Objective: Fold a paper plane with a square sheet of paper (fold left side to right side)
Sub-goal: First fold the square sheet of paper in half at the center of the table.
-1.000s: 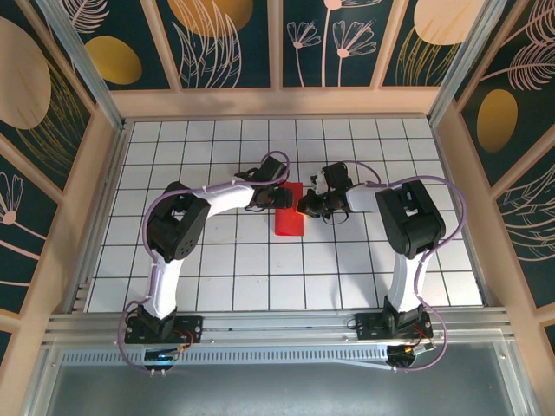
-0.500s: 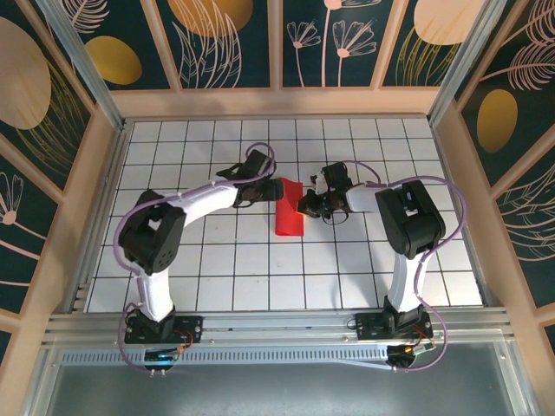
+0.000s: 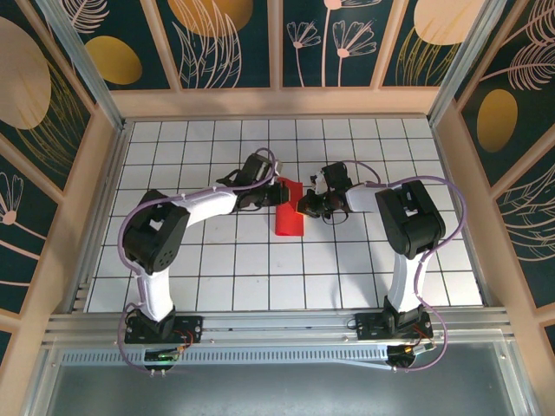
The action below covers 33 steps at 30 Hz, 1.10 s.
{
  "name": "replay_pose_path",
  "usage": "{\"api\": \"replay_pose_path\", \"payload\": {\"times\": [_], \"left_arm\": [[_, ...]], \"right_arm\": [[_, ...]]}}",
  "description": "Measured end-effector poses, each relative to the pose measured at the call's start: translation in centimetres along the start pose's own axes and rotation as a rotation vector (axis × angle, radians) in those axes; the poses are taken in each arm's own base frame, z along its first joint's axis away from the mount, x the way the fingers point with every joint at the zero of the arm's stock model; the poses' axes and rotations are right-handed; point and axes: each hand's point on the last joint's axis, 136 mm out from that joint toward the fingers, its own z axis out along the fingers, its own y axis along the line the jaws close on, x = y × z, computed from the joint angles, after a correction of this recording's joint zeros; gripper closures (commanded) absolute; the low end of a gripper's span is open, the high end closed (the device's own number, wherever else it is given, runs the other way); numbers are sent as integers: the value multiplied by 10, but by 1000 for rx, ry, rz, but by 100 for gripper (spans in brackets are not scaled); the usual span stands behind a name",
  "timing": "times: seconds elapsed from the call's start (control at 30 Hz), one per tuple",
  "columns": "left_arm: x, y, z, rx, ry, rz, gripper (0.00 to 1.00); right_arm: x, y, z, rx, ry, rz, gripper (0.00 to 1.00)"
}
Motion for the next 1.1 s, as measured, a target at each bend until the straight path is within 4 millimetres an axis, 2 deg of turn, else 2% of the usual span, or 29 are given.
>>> {"api": "replay_pose_path", "payload": {"times": [0.27,0.5,0.83,1.1], "left_arm": [[23,24,18,-40,62,-38,100],[35,40,22,-61,78,-80,100],[36,48,20,-32,51,-102,100],[37,69,2,-45,23,-144,100]], "right_arm": [[-1,0,1,11,-6,-5,100],[-2,0,1,17,-9,-6,100],[-3,0,2,27,-14,-18,100],[-4,0,3,28,-16,-20,100]]}}
